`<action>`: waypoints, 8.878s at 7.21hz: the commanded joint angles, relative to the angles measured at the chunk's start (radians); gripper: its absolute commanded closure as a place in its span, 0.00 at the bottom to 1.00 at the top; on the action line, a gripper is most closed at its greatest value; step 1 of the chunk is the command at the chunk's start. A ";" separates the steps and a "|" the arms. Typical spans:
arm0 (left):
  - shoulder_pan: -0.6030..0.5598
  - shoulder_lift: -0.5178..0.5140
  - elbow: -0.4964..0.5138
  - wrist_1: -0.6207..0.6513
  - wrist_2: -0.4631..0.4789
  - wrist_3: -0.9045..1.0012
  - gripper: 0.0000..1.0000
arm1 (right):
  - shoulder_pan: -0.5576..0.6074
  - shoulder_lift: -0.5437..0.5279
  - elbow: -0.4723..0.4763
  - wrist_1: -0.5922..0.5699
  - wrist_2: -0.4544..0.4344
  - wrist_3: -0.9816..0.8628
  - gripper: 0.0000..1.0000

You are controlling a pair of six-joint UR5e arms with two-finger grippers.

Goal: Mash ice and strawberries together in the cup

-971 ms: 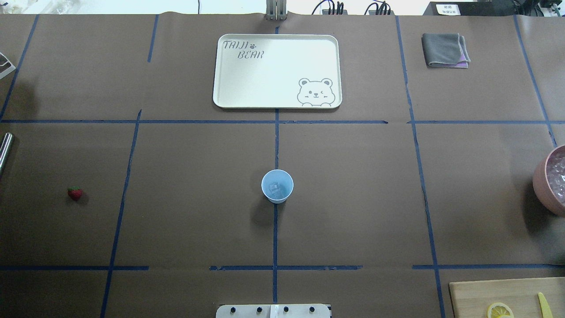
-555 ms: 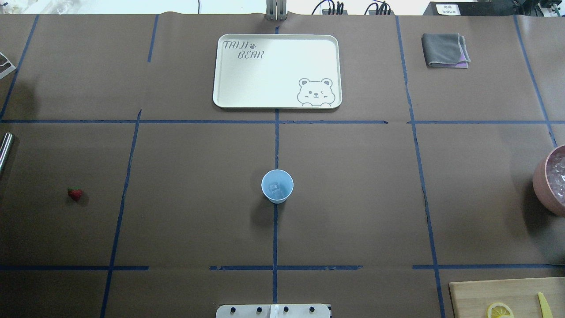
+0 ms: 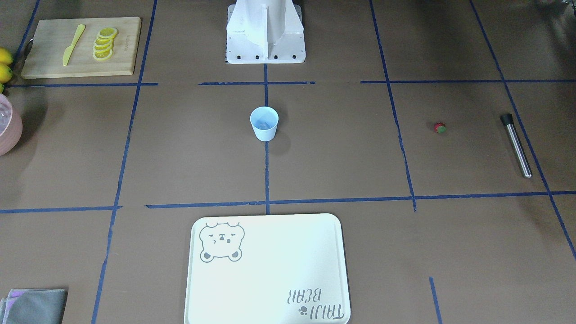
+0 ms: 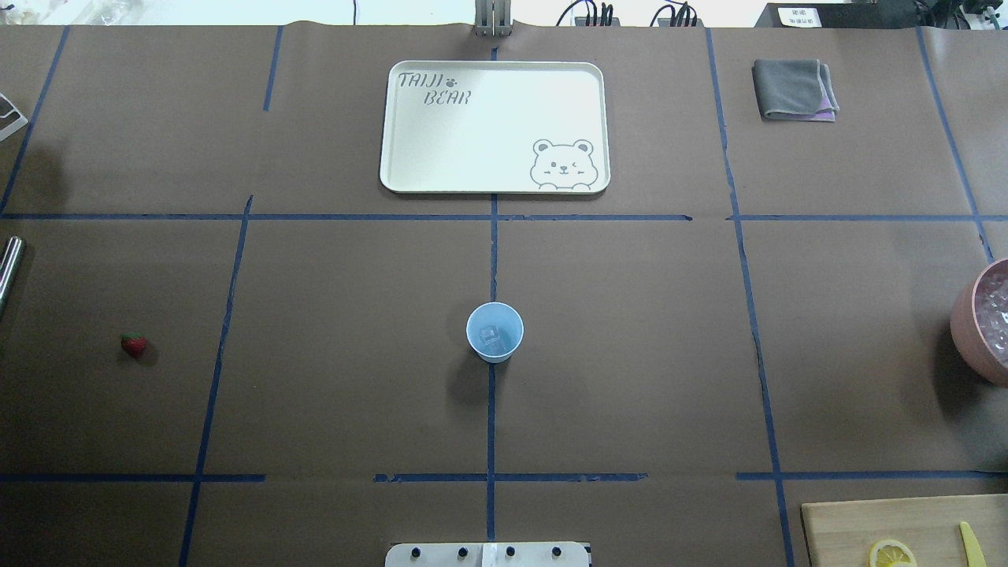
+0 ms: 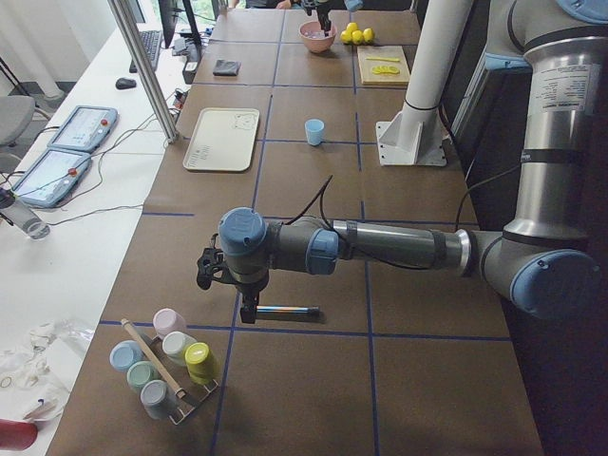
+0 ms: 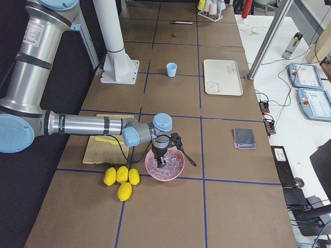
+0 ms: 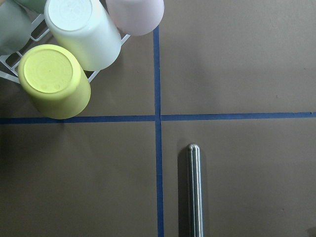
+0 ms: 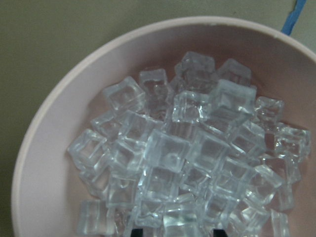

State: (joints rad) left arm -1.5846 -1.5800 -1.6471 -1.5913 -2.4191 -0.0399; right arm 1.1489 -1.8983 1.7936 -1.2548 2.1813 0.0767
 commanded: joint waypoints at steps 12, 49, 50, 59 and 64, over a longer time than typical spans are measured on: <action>0.000 0.000 0.000 0.001 -0.006 0.000 0.00 | 0.114 0.309 0.253 -0.332 0.149 0.134 1.00; 0.805 0.186 -0.284 -0.590 0.483 -0.925 0.02 | 0.138 0.454 0.176 -0.518 0.054 0.111 0.01; 0.845 0.183 -0.268 -0.595 0.532 -0.927 0.02 | 0.165 0.432 0.173 -0.518 0.055 0.062 0.01; 0.928 0.167 -0.145 -0.713 0.581 -0.997 0.10 | 0.169 0.427 0.165 -0.518 0.055 0.061 0.01; 0.930 0.166 -0.140 -0.711 0.580 -0.996 0.30 | 0.169 0.427 0.167 -0.518 0.061 0.061 0.01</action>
State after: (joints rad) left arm -0.6562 -1.4133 -1.7880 -2.3030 -1.8381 -1.0357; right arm 1.3177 -1.4711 1.9603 -1.7733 2.2401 0.1381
